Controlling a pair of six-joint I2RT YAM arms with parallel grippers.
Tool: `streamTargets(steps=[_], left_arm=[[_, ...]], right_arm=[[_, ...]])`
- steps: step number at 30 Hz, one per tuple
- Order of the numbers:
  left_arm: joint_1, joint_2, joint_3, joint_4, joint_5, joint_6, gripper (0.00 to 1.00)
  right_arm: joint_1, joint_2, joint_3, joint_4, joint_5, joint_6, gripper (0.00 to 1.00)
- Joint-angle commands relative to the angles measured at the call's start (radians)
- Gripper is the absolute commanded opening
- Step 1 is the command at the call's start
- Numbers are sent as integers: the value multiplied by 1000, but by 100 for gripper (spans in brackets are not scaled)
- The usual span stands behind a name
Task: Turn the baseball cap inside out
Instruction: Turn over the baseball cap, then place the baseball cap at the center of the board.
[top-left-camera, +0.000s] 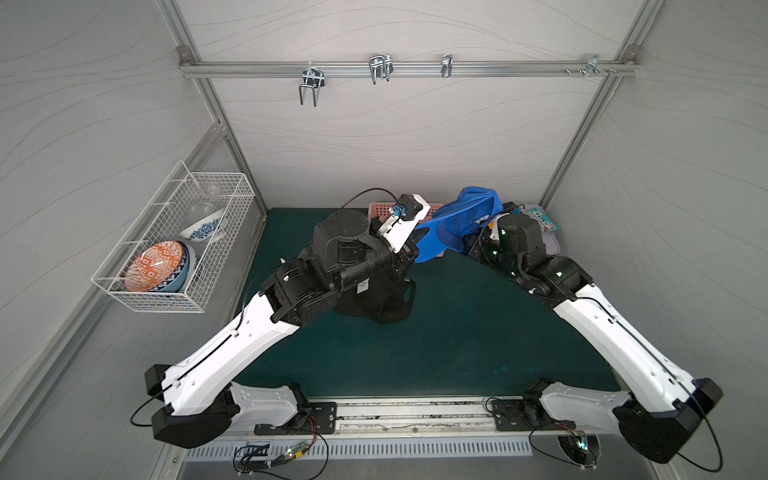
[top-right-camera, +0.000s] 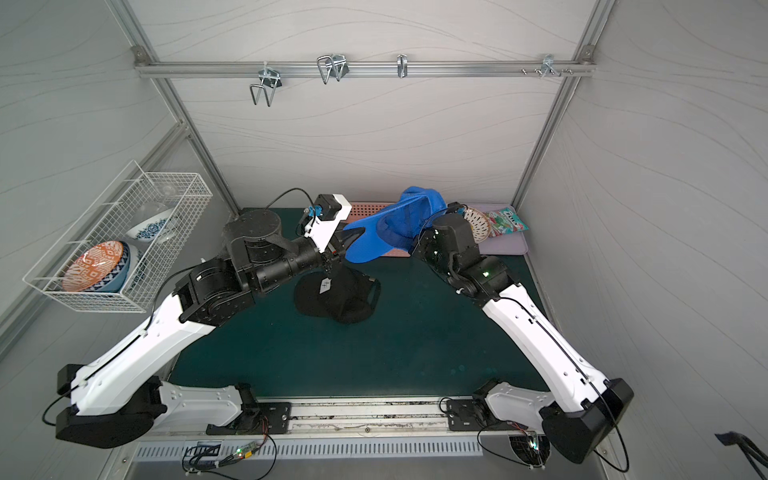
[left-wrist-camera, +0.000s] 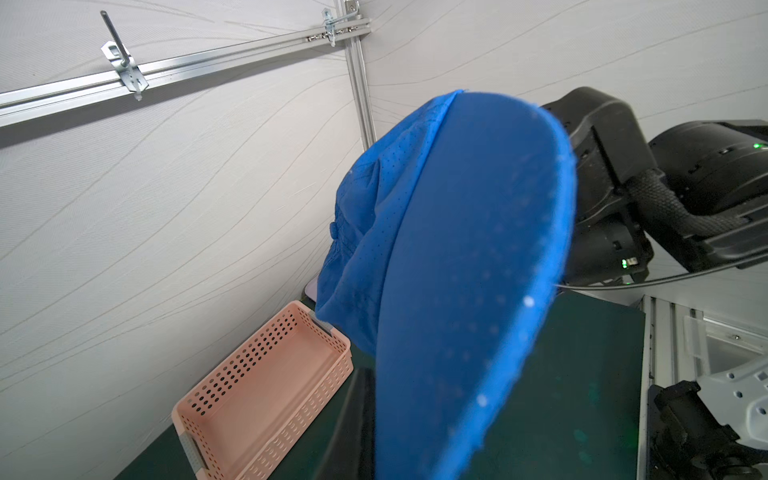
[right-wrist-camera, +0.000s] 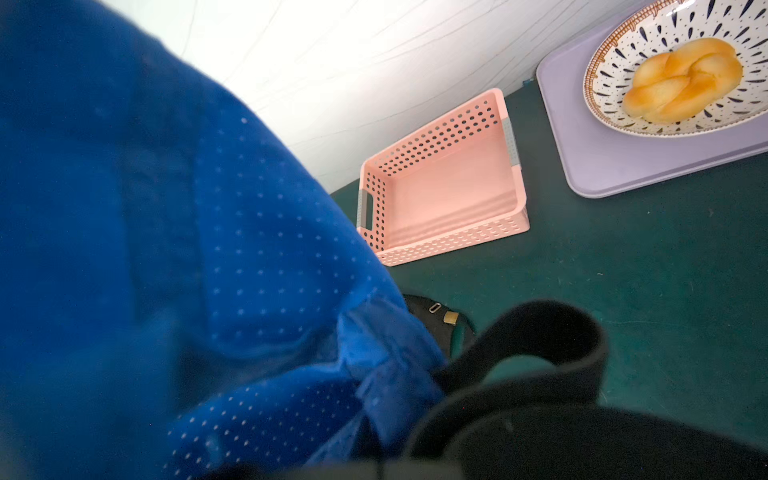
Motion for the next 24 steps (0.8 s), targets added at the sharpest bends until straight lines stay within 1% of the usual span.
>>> streamTargets(steps=[1, 2, 4, 5, 7, 8, 9, 10, 12, 16, 17, 18, 19, 20, 21, 22, 24], left_arm=[[-16, -48, 34, 102, -22, 56, 0], [-17, -50, 32, 104, -10, 50, 0], [-16, -50, 21, 104, 4, 40, 0], [-16, -47, 19, 94, -1, 41, 0], [-16, -34, 24, 48, -35, 59, 0], [-16, -29, 25, 20, -60, 70, 0], [-16, -23, 23, -8, -87, 88, 0], [-16, -15, 25, -31, -112, 107, 0], [-16, 2, 32, -78, -160, 143, 0], [-14, 46, 57, -139, -258, 184, 0], [-14, 65, 75, -156, -282, 190, 0], [-14, 84, 93, -177, -303, 195, 0], [-14, 103, 114, -190, -321, 200, 0], [-15, 121, 128, -199, -336, 205, 0], [-15, 134, 134, -198, -346, 212, 0], [-14, 145, 141, -196, -354, 221, 0], [-15, 170, 148, -196, -373, 251, 0]], right_arm=[[6, 33, -41, -93, 131, 5, 0], [9, 33, -68, -76, 113, 15, 1], [8, 14, -114, -27, 70, 27, 6], [8, -1, -135, 1, 55, 23, 12], [7, -43, -164, 20, 55, 5, 33], [2, -69, -176, 16, 57, -8, 40], [-16, -105, -189, 9, 47, -24, 50], [-33, -130, -202, 6, 11, -36, 57], [-94, -185, -237, 8, -110, -59, 67], [-222, -298, -313, 25, -441, -98, 83], [-244, -321, -327, 29, -532, -112, 88], [-262, -340, -339, 32, -585, -132, 92], [-278, -360, -347, 37, -677, -141, 95], [-286, -380, -354, 43, -731, -147, 98], [-288, -400, -359, 44, -778, -153, 99], [-290, -418, -357, 29, -791, -160, 99], [-295, -450, -349, -29, -730, -175, 99]])
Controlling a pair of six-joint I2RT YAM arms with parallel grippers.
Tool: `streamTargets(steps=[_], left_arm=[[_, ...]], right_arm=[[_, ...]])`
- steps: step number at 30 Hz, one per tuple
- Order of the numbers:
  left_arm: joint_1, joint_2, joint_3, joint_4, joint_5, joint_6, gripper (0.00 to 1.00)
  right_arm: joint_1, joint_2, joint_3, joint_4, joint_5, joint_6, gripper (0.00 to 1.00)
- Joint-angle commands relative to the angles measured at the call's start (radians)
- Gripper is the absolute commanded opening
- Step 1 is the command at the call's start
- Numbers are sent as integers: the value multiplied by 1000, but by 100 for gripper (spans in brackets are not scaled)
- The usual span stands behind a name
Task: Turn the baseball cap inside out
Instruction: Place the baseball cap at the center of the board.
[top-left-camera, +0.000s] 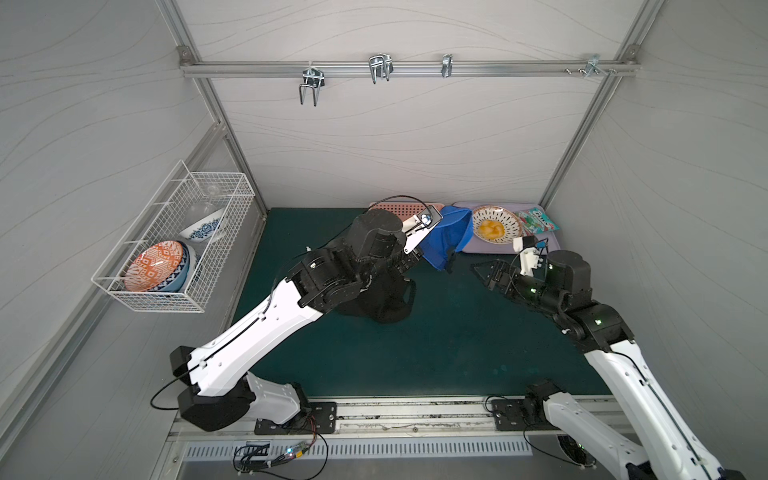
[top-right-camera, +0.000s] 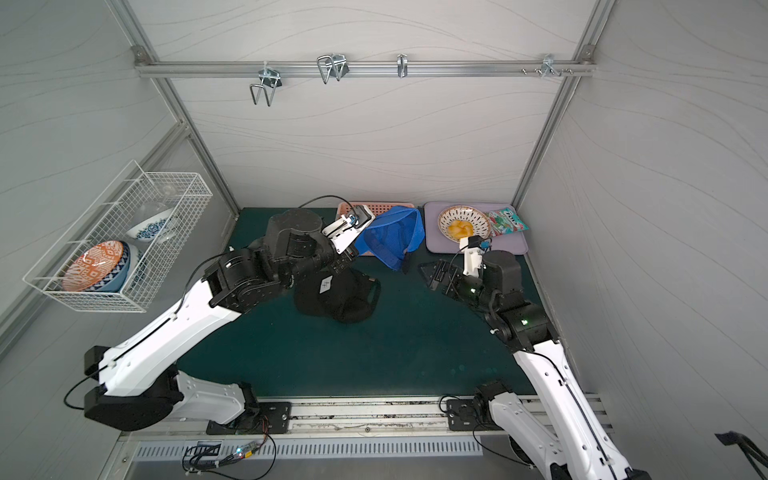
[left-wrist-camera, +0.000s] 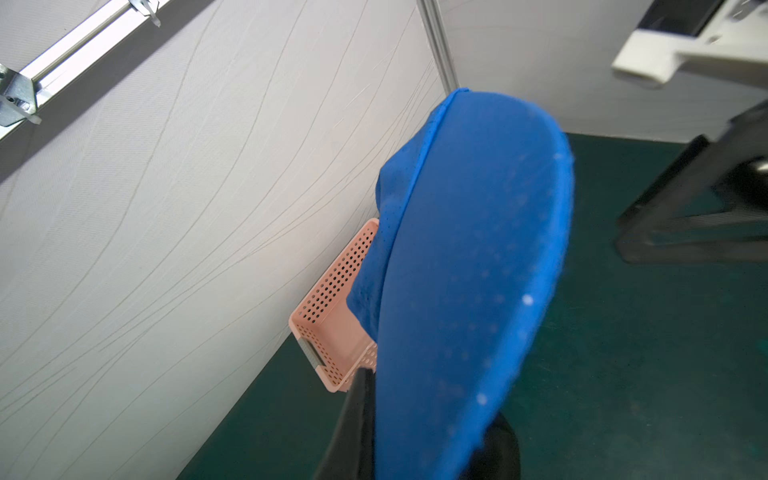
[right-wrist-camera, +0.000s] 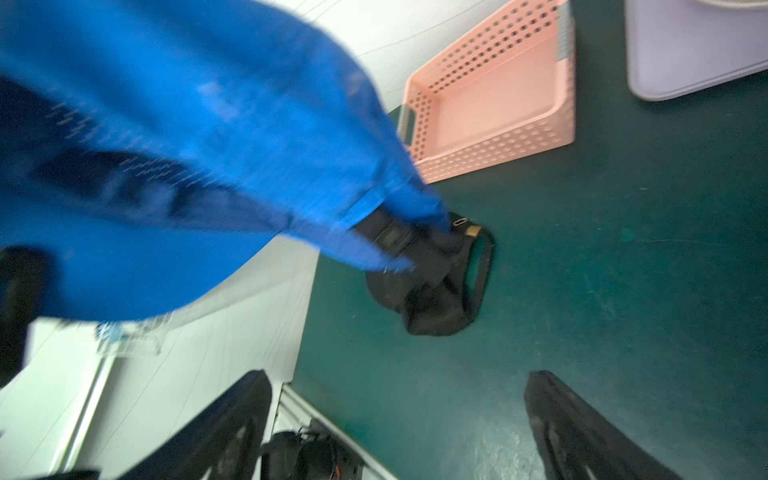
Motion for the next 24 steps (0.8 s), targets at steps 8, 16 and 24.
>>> streamTargets(steps=[8, 16, 24], left_arm=[[-45, 111, 2, 46, -159, 277, 0], [-59, 183, -165, 338, -19, 435, 0], [-59, 409, -218, 916, -80, 711, 0]], right_arm=[[-133, -22, 45, -350, 275, -145, 99], [-269, -65, 34, -410, 415, -192, 99], [-426, -75, 46, -422, 349, -221, 99]])
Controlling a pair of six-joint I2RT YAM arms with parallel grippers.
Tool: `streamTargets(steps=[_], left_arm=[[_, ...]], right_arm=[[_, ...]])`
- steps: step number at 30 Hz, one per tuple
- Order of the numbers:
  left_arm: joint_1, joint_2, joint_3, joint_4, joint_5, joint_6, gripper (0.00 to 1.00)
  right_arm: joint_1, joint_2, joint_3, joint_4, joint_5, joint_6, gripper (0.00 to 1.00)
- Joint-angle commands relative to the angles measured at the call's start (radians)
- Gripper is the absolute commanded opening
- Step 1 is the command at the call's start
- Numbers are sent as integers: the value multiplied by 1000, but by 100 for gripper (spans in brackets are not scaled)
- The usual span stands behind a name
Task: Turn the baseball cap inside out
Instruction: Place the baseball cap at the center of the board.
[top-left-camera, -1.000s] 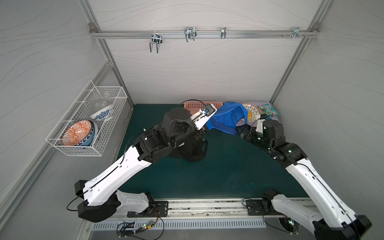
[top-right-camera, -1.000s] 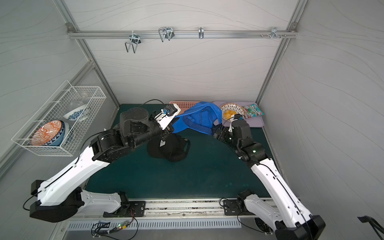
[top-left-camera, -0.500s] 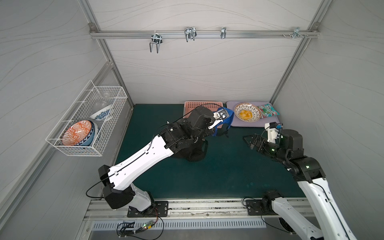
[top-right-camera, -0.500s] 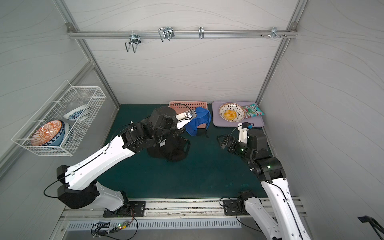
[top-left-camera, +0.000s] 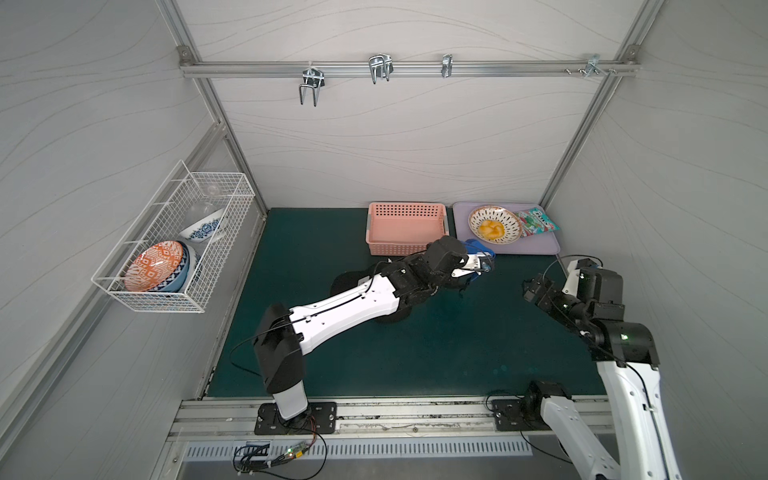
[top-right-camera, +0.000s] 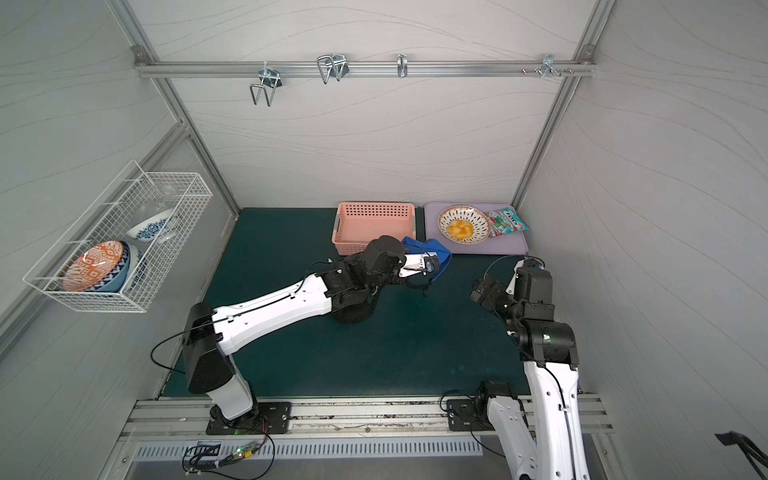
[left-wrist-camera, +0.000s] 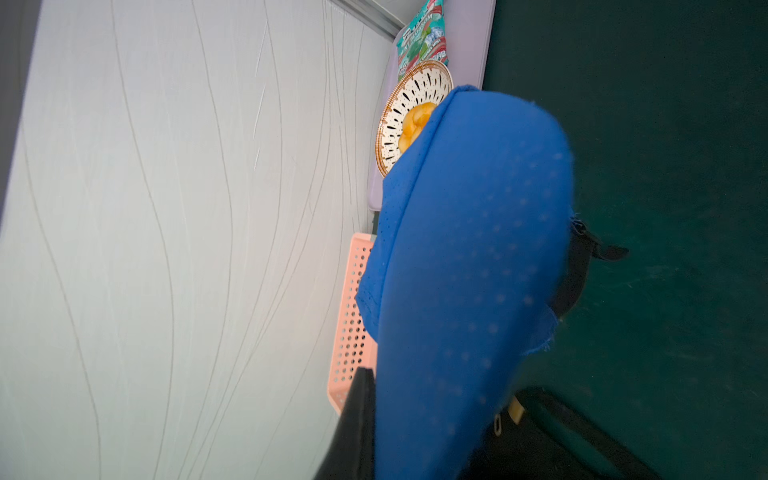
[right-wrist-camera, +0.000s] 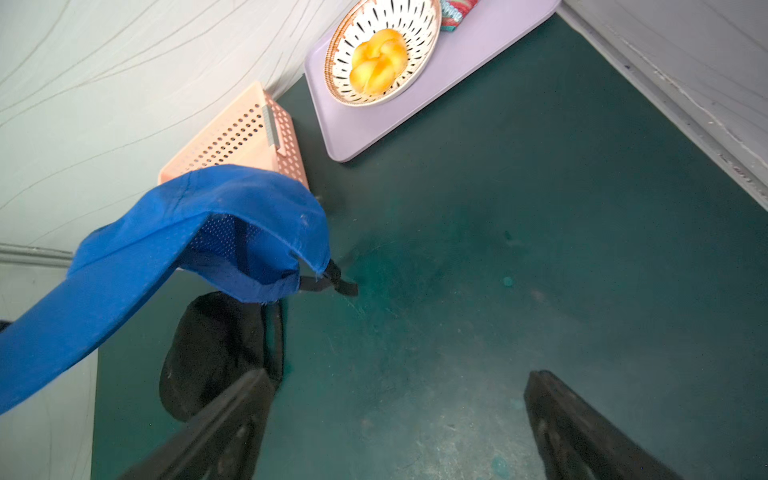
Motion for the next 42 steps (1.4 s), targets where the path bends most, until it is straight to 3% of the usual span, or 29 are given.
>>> streamTargets(steps=[1, 7, 16, 17, 21, 22, 29, 34, 37, 42], left_arm=[[-6, 45, -96, 499, -25, 175, 0], [-35, 68, -459, 880, 8, 99, 0], [-89, -25, -785, 1017, 33, 16, 2], [-95, -38, -803, 1013, 30, 5, 15], [-125, -98, -890, 957, 30, -62, 94], [-129, -118, -912, 946, 29, -88, 99], [-134, -375, -987, 607, 84, -275, 100], [-133, -603, -999, 161, 278, -426, 100], [-133, -663, -1001, -5, 336, -499, 100], [-133, -691, -985, -124, 432, -527, 100]], right_arm=[[-37, -16, 15, -32, -16, -26, 99], [-74, -32, -31, -10, -47, -3, 99], [-91, -19, -80, 41, -100, 25, 99], [-91, -18, -87, 50, -107, 32, 99], [-94, -14, -118, 80, -137, 59, 99], [-94, -15, -122, 87, -145, 63, 99], [-95, 7, -84, 78, -186, 18, 99], [-96, 11, -59, 74, -205, -18, 99], [-96, 13, -71, 93, -235, -20, 99], [-96, 49, -116, 139, -422, -25, 99]])
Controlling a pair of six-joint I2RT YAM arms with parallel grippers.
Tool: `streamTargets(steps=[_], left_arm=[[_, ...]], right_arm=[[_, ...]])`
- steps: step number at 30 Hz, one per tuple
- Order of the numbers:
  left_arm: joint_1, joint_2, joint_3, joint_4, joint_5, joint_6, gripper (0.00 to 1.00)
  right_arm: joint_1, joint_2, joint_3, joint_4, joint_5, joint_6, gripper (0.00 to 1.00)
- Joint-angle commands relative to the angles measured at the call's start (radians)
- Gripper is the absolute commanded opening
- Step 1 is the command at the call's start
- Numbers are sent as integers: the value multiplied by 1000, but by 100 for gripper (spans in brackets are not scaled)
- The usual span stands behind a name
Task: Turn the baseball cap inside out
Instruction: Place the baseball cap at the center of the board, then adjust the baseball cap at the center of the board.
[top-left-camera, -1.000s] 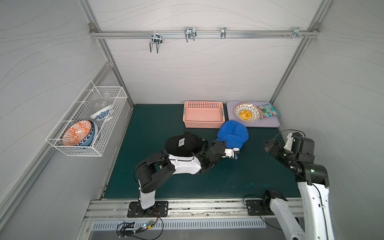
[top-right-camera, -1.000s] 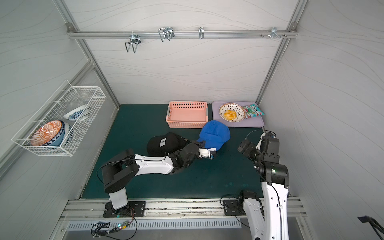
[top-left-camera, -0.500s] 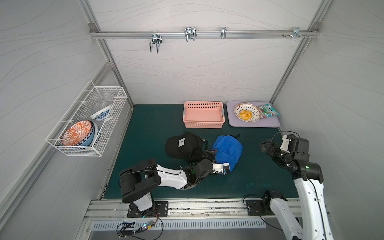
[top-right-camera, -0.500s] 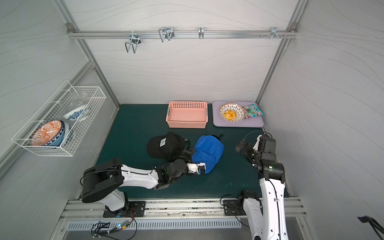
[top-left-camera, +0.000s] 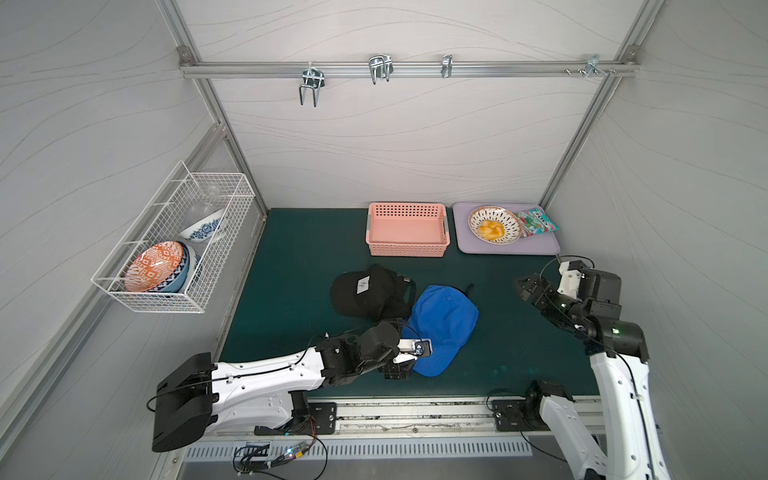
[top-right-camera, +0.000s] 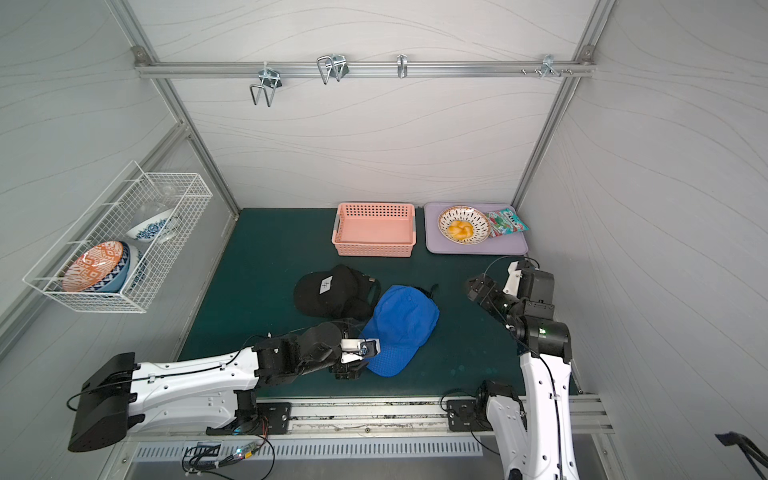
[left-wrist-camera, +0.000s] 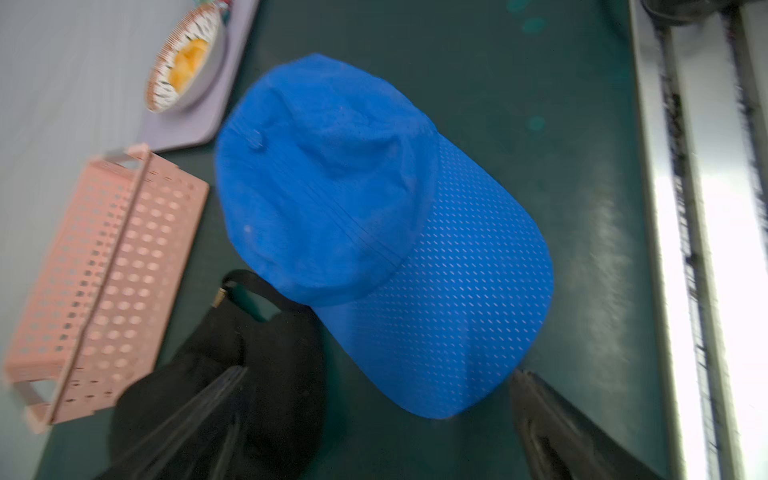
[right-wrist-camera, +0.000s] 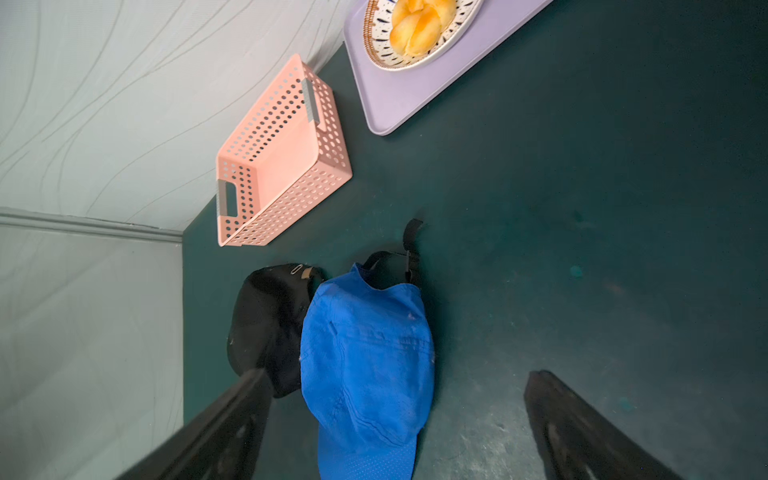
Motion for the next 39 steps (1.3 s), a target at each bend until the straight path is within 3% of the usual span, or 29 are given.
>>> streamTargets(steps=[1, 3, 5, 10, 13, 17, 21, 28, 32, 39], left_arm=[[-3, -9, 29, -174, 120, -73, 100], [8, -4, 60, -225, 141, -122, 100], [59, 1, 116, -263, 209, -207, 100], [232, 35, 246, -227, 379, -476, 89], [255, 91, 283, -149, 379, -611, 74], [260, 196, 313, -66, 323, -695, 68], [258, 293, 341, -18, 260, -702, 72], [259, 459, 386, 53, 184, -651, 73], [260, 527, 424, 88, 140, -630, 67], [261, 612, 476, 120, 103, -603, 48]], right_arm=[[-5, 37, -20, 29, -151, -29, 99], [16, 62, -19, 16, -192, -67, 99], [89, 87, -3, -37, -132, -98, 98], [444, 142, -9, -52, 184, -27, 93], [590, 186, -49, 12, 299, 81, 87], [691, 234, -114, 161, 307, 205, 83], [732, 306, -167, 288, 261, 264, 78], [731, 394, -181, 345, 230, 261, 66], [731, 423, -175, 355, 220, 254, 53], [721, 471, -169, 355, 192, 248, 28]])
